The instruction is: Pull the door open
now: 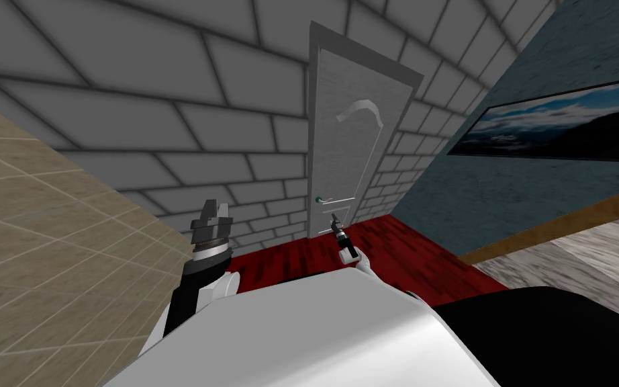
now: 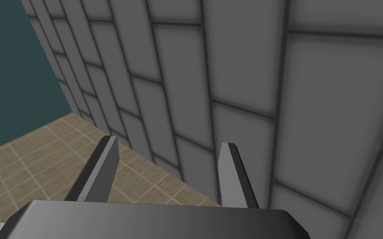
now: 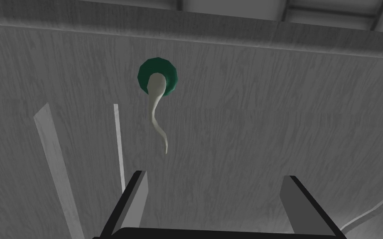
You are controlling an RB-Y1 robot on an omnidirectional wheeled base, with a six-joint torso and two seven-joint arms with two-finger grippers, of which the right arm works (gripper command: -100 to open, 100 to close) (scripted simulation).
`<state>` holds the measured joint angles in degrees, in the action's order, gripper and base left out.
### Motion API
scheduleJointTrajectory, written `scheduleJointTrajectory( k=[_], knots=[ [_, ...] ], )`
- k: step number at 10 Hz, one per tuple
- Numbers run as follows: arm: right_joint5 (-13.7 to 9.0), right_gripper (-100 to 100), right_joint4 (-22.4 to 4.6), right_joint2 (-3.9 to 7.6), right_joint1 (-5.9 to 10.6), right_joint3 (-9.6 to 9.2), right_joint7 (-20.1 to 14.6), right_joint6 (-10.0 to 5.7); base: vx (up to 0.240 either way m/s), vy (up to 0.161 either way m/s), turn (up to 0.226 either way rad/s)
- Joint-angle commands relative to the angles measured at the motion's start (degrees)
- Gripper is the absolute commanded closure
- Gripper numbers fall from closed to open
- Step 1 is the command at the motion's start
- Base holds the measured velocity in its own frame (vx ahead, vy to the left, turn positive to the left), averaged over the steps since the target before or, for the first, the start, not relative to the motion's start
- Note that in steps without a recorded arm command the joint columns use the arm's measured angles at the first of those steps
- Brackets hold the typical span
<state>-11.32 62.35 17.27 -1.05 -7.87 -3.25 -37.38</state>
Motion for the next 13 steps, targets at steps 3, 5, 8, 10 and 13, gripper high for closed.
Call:
scheduleJointTrajectory(
  k=[3, 5, 8, 10, 13],
  knots=[
    [-0.30, -100, -4.44, 0.79, 2.01, -0.41, -0.63, -0.42, 0.085, -0.022, 0.065],
    [-0.47, -100, -6.59, 1.27, 2.92, -0.63, -0.97, -0.58, 0.097, -0.040, 0.071],
    [-0.67, -100, -9.16, 1.83, 4.01, -0.89, -1.38, -0.77, 0.084, -0.044, 0.053],
    [-0.89, -100, -12.07, 2.46, 5.24, -1.18, -1.85, -0.98, 0.114, -0.061, 0.087],
    [-1.10, -100, -14.74, 3.04, 6.38, -1.44, -2.28, -1.18, 0.107, -0.044, 0.051]
  ],
)
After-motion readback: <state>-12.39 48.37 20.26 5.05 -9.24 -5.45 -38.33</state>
